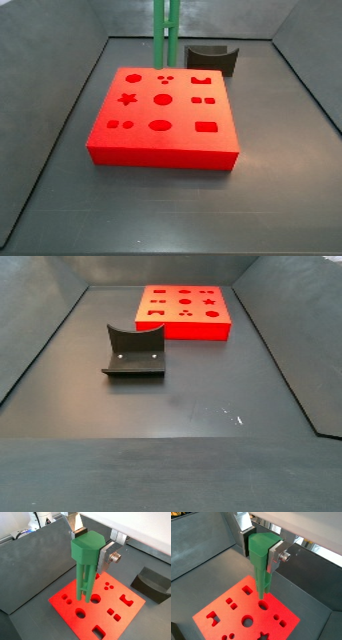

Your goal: Insert the 3 prong object.

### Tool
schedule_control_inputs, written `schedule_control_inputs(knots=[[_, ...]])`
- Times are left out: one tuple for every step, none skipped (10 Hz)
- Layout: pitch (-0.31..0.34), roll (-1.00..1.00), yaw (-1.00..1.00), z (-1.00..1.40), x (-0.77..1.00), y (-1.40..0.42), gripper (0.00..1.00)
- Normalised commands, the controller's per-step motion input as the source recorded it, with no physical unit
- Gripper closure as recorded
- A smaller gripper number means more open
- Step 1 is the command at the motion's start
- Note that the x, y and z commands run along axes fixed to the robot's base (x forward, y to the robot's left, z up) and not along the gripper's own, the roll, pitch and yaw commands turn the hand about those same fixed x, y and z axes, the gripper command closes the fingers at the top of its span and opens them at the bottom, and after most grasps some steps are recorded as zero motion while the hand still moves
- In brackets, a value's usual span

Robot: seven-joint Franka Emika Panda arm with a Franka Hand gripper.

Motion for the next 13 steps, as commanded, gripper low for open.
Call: schedule_control_inputs(knots=[[0.0, 0.06, 0.03, -0.1, 0.06, 0.46, 1.0], [0.0, 0.1, 0.2, -0.31, 0.0, 0.79, 1.0], [0.001, 0.05, 0.17, -0.3, 0.01, 0.85, 1.0], [0.037, 0.05, 0.19, -0.25, 0.01, 0.85, 1.0], [0.05, 0.06, 0.21, -0.21, 0.0, 0.82, 1.0], [0.064, 0.15, 0.17, -0.17, 0.0, 0.78, 1.0], [0.079, 0.34, 0.11, 0.0, 0.0, 0.6, 1.0], [0.083, 0.5, 0.2, -0.04, -0.05, 0.31, 1.0], [0.0, 0.5, 0.35, -0.21, 0.0, -0.04, 1.0], [-0.04, 0.5, 0.43, -0.19, 0.0, -0.13, 1.0], [-0.049, 0.5, 0.48, -0.2, 0.0, -0.03, 1.0], [-0.139, 0.25, 0.61, -0.34, 0.11, 0.05, 1.0], [-0.164, 0.16, 0.64, -0.38, 0.1, 0.12, 1.0]])
